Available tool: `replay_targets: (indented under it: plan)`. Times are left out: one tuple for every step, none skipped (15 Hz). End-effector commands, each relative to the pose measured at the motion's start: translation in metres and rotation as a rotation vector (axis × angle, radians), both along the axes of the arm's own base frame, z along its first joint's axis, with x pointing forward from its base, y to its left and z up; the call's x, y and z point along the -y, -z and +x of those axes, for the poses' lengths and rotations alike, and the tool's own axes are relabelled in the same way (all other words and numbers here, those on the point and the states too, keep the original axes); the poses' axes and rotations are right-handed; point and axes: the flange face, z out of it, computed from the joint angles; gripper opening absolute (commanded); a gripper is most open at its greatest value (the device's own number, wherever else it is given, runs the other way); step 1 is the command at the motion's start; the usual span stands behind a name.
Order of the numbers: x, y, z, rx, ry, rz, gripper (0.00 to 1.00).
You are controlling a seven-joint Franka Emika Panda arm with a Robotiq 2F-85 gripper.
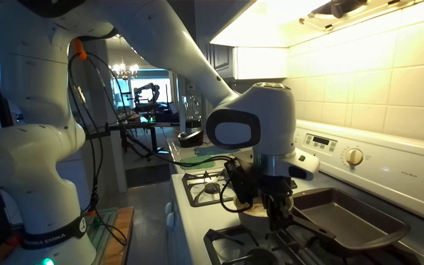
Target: Take the lid off the pot and place the pot on the bottom left plate
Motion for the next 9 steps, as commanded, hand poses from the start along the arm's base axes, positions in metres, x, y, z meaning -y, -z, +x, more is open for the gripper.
replay_targets:
  plan:
    - [-0.046, -0.025, 0.012, 0.044, -0.137, -0.029, 0.01]
    - [-0.059, -0.030, 0.015, 0.050, -0.168, -0.031, 0.01]
    - [-0.073, -0.032, 0.017, 0.056, -0.201, -0.024, 0.01]
    - [-0.084, -0.037, 0.020, 0.059, -0.227, -0.023, 0.01]
    - [-0.096, -0.036, 0.023, 0.061, -0.259, -0.012, 0.01]
    - [-0.107, -0.038, 0.025, 0.062, -0.289, -0.009, 0.01]
    - [-0.119, -0.038, 0.028, 0.061, -0.321, -0.009, 0.01]
    - [-0.129, -0.037, 0.030, 0.062, -0.348, -0.010, 0.01]
    - [-0.140, -0.036, 0.033, 0.063, -0.381, -0.011, 0.01]
